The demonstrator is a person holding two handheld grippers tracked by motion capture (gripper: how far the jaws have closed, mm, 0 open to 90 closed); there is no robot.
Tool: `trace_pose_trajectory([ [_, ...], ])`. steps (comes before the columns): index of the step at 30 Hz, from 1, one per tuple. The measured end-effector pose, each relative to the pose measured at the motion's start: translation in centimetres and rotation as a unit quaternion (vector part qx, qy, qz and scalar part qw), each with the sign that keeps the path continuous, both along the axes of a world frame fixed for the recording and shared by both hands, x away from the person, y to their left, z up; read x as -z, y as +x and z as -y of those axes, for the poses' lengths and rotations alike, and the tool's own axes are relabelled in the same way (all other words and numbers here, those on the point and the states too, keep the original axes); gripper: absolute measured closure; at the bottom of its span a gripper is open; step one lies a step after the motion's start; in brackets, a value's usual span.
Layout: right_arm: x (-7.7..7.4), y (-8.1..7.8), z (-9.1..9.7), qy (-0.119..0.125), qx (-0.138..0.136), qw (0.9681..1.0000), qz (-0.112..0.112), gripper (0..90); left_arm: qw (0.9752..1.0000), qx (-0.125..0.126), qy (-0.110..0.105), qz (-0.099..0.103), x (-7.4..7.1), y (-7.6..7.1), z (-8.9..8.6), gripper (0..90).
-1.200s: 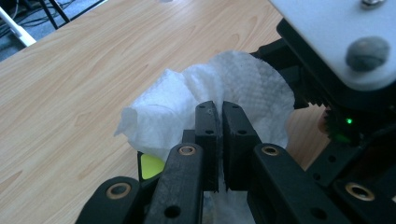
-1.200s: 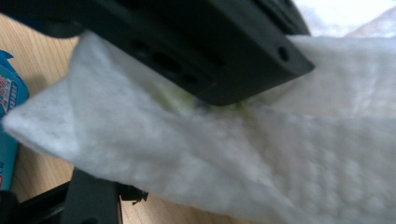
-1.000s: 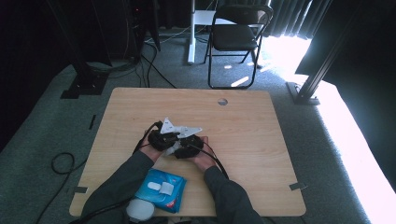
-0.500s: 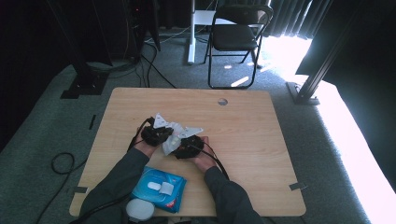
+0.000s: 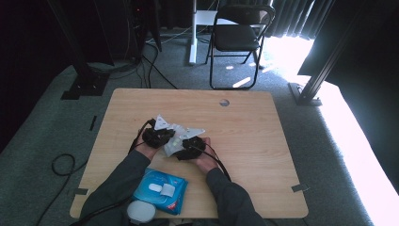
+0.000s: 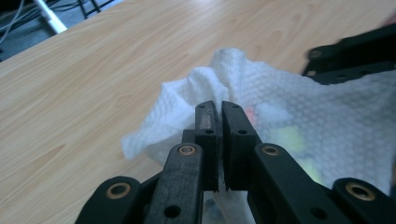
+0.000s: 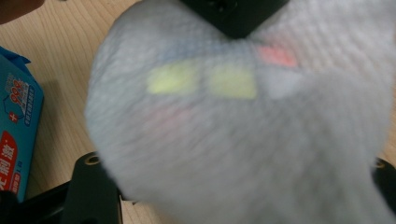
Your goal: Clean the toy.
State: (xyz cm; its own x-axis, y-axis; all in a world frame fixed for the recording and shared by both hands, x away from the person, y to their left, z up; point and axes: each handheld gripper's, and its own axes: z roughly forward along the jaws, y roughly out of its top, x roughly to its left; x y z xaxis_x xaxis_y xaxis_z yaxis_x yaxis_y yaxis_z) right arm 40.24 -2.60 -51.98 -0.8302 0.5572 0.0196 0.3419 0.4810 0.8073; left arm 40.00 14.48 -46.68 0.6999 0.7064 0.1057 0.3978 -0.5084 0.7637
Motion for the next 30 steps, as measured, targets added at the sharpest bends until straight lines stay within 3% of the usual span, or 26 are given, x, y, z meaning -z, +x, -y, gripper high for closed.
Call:
trace_pose_trajectory([
  [9,0.1,0.2,0.3,0.0,0.009,0.9999,-0.006,33.9,0.9989,0.044,-0.014,0.0,-0.1,-1.5,1.0,86.0],
  [14,0.0,0.2,0.5,0.001,0.01,0.9999,-0.004,33.9,0.9986,0.049,-0.021,0.001,-0.2,-1.9,0.7,86.0],
  [24,-0.1,0.4,0.9,0.001,0.016,0.9999,-0.001,33.9,0.9993,0.03,-0.023,-0.001,0.0,-1.8,-1.1,85.8],
  [30,-0.2,0.2,0.8,0.004,0.01,0.9999,0.002,33.9,0.9998,0.002,-0.019,-0.006,0.3,-0.9,-2.2,85.8],
])
